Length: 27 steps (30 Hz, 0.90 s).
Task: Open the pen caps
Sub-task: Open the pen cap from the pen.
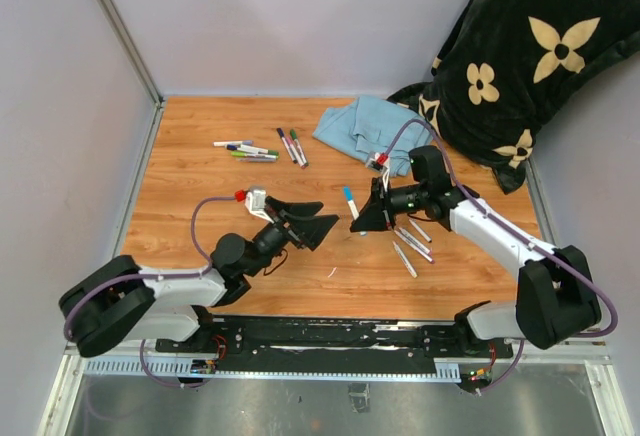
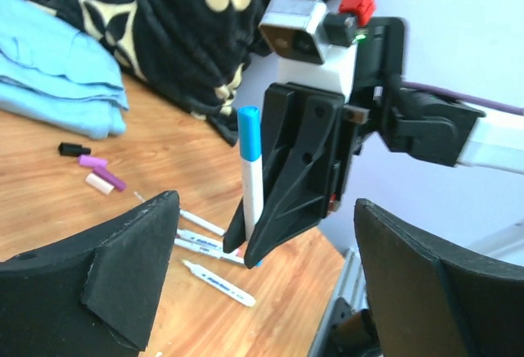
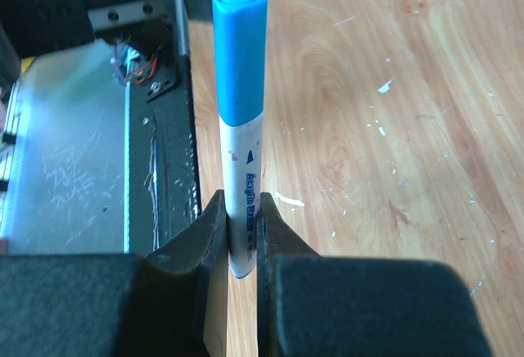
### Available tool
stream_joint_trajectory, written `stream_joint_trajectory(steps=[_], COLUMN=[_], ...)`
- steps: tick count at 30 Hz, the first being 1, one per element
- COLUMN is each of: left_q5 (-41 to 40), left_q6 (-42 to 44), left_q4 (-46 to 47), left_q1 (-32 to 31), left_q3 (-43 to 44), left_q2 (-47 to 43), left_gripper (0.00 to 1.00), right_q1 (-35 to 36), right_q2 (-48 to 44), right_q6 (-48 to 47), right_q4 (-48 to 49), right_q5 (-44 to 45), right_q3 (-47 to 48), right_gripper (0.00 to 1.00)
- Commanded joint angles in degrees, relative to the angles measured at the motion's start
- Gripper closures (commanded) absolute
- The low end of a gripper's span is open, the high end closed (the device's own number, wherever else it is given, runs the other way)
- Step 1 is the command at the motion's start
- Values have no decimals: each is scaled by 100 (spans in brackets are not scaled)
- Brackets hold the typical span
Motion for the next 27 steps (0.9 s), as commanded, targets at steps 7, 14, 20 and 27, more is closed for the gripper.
stream_joint_trajectory(steps=[7, 14, 20, 27], left_q5=[1102, 1197, 1519, 1519], left_q6=[659, 489, 155, 83], left_q4=[-881, -811, -88, -246], left_q1=[419, 435, 470, 484], left_q3=[-457, -522, -474, -107], left_q2=[-1630, -1691, -1153, -708], left_gripper=[6, 6, 6, 8], right_q1=[-113, -109, -114, -109], right_q2=[237, 272, 333, 366], right_q6=[-2348, -2547, -2592, -2594], right_q4=[-2408, -2633, -2705, -2721], right_q5=[-690, -625, -617, -650], right_q3=[781, 839, 861, 874], right_gripper=[97, 97, 97, 96])
